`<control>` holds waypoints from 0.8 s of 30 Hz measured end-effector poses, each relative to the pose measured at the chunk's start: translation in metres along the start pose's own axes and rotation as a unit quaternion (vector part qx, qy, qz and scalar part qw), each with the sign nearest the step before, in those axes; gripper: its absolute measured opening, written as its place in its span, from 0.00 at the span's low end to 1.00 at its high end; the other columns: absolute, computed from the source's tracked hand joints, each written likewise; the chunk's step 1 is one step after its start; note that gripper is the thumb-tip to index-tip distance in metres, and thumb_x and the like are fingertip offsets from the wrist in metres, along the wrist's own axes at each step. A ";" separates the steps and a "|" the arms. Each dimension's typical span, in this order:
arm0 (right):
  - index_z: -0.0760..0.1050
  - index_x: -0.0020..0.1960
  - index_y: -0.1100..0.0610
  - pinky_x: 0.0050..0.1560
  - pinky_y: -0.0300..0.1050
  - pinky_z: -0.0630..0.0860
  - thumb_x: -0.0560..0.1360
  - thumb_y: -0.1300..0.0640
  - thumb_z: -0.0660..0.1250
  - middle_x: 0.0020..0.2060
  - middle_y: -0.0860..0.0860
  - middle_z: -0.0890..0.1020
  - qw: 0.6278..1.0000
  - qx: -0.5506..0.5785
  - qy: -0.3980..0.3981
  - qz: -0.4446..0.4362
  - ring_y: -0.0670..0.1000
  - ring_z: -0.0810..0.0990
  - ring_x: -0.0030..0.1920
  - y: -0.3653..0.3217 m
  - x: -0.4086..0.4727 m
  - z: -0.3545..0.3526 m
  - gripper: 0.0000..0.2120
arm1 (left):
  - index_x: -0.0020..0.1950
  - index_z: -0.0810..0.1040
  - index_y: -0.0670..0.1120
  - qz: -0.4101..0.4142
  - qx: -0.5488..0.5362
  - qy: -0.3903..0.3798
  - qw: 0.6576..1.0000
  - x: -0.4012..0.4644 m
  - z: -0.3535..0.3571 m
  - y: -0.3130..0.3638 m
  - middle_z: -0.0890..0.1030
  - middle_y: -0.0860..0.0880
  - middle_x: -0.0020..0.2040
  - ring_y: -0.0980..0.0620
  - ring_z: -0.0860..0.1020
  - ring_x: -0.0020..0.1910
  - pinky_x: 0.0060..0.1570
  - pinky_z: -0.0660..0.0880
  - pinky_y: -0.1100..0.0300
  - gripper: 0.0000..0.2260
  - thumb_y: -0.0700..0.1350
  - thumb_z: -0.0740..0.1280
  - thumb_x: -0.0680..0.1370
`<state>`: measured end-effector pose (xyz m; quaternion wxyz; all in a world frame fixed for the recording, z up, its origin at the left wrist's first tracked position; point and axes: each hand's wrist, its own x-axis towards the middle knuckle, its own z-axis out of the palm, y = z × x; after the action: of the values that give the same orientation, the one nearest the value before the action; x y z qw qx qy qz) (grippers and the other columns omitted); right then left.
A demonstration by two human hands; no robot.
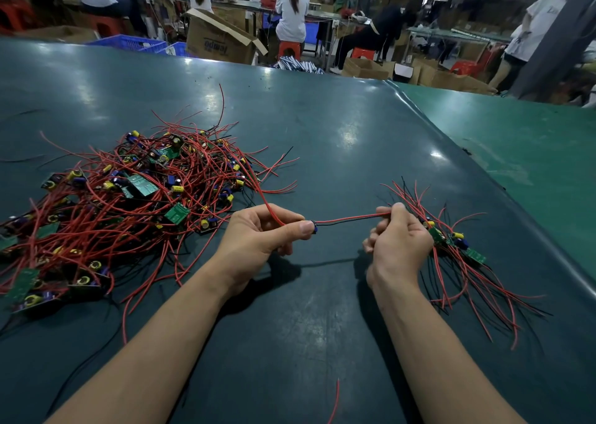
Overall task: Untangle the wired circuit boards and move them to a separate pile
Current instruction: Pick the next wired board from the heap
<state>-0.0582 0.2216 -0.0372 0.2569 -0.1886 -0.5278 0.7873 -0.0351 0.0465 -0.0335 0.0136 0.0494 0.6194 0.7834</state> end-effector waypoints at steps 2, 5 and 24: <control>0.72 0.35 0.60 0.21 0.34 0.59 0.81 0.59 0.57 0.19 0.46 0.66 0.999 0.016 -0.007 0.029 0.45 0.62 0.18 0.000 0.001 0.001 0.17 | 0.39 0.83 0.43 0.003 -0.008 0.008 1.000 0.000 0.000 0.001 0.84 0.42 0.37 0.55 0.73 0.26 0.29 0.70 0.66 0.11 0.46 0.78 0.61; 0.70 0.32 0.59 0.20 0.33 0.58 0.79 0.60 0.59 0.18 0.47 0.65 0.997 -0.012 -0.059 0.054 0.47 0.62 0.17 0.000 0.001 0.000 0.16 | 0.43 0.83 0.44 0.009 -0.052 0.057 0.997 0.003 -0.001 0.003 0.84 0.45 0.37 0.56 0.72 0.27 0.31 0.70 0.65 0.11 0.45 0.76 0.63; 0.80 0.40 0.57 0.22 0.35 0.56 0.77 0.52 0.68 0.23 0.47 0.68 0.982 -0.032 -0.177 0.063 0.45 0.63 0.20 -0.010 0.001 -0.007 0.11 | 0.44 0.82 0.44 -0.135 -0.322 -0.057 0.935 0.002 -0.010 0.015 0.77 0.50 0.34 0.56 0.75 0.29 0.31 0.76 0.63 0.14 0.53 0.66 0.73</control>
<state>-0.0531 0.2306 -0.0307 0.1026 -0.0873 -0.5772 0.8054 -0.0371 0.0339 -0.0208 0.1693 0.0028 0.3332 0.9275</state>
